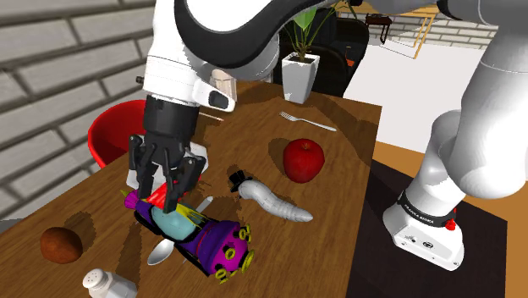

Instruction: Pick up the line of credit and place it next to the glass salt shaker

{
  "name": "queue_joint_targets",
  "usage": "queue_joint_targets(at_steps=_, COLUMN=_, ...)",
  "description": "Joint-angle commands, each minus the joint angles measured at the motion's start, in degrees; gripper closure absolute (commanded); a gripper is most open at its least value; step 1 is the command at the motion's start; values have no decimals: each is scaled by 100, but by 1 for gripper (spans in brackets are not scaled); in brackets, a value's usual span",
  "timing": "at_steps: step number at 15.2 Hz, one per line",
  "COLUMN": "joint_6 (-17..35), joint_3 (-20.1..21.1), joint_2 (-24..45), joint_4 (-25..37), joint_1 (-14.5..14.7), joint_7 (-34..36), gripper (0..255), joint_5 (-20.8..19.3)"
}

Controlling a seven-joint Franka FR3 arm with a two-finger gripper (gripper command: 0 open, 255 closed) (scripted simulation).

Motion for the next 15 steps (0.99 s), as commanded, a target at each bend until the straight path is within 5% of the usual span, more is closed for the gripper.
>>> queue_joint_targets(at_steps=1, joint_6=192, joint_3=108, joint_2=150, joint_4=106, joint_1=190, joint_7=307, gripper=255, joint_5=-147)
queue_joint_targets(at_steps=4, joint_6=436, joint_3=256, joint_2=487, joint_4=435, joint_1=559, joint_7=911, gripper=255, joint_5=-518)
queue_joint_targets(at_steps=15, joint_6=1136, joint_3=280, joint_2=772, joint_4=-47, joint_1=600, joint_7=554, gripper=255, joint_5=-371)
